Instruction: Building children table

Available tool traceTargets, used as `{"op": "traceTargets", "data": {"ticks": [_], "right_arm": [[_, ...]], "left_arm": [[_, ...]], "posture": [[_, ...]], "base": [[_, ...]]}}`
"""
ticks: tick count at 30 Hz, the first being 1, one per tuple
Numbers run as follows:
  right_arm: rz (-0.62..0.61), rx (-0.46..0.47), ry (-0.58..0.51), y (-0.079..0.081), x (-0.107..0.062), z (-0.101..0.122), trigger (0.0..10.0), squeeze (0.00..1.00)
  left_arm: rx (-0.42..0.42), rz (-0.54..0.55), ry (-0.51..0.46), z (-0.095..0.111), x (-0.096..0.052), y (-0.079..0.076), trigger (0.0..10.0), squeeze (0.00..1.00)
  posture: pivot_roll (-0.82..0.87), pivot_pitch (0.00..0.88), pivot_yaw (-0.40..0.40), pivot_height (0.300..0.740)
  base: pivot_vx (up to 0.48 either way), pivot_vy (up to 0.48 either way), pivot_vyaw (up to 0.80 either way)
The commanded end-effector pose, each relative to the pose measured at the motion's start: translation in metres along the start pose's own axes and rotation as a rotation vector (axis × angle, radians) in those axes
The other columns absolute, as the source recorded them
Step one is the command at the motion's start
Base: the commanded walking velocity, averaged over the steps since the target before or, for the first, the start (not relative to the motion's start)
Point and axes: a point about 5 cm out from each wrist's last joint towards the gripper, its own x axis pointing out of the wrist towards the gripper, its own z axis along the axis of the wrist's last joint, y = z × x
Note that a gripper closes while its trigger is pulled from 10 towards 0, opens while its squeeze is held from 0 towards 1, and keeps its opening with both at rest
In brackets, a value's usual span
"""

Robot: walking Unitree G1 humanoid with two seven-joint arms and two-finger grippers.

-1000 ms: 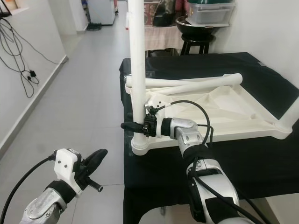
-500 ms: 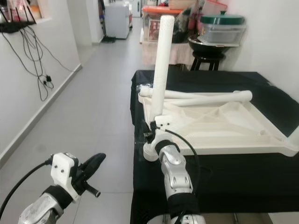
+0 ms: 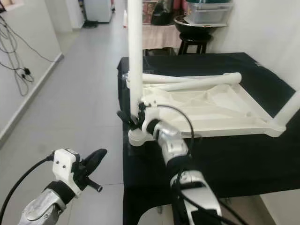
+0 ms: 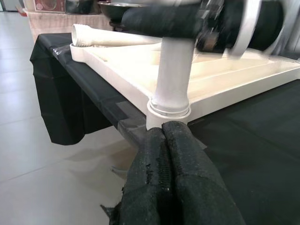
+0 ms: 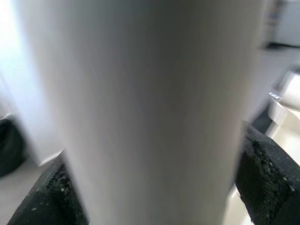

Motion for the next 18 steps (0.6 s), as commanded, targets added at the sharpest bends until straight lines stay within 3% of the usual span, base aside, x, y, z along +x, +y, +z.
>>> {"op": "traceTargets", "data": {"ticks": [1,5,7,8,10,11,18], "right_arm": [[0.133,-0.032,0.065,0.005,-0.001,-0.006,10.0,0.0],[0.185,-0.042,0.108,0.002,-0.003,-0.007,10.0,0.0],[0.209,-0.004,0.128,-0.004,-0.004,-0.007,10.0,0.0],[0.21,0.034,0.131,-0.008,-0.006,-0.007,9.0,0.0],[0.21,0.034,0.131,-0.008,-0.006,-0.007,9.0,0.0],[0.208,0.06,0.128,-0.01,-0.008,-0.007,0.0,0.0],[0.238,0.145,0.127,-0.015,-0.023,-0.019,0.0,0.0]], "left_arm": [[0.007,0.008,0.006,-0.002,0.0,0.0,10.0,0.0],[0.007,0.008,0.005,-0.002,0.0,0.0,10.0,0.0],[0.007,0.01,0.004,-0.001,0.001,0.0,10.0,0.0],[0.007,0.014,0.003,-0.001,0.001,0.0,10.0,0.0],[0.007,0.014,0.003,-0.001,0.001,0.0,10.0,0.0],[0.008,0.018,0.002,-0.001,0.0,0.0,10.0,0.0],[0.007,0.018,0.005,-0.001,-0.001,-0.001,10.0,0.0]], "posture": [[0.09,0.0,-0.034,0.74],[0.09,0.0,-0.035,0.74],[0.1,0.0,-0.042,0.74],[0.1,0.0,-0.041,0.74],[0.1,0.0,-0.041,0.74],[0.1,0.0,-0.041,0.74],[0.09,0.0,-0.034,0.74]], "base": [[0.0,0.0,0.0],[0.0,0.0,0.0],[0.0,0.0,0.0],[0.0,0.0,0.0],[0.0,0.0,0.0],[0.0,0.0,0.0],[0.0,0.0,0.0]]}}
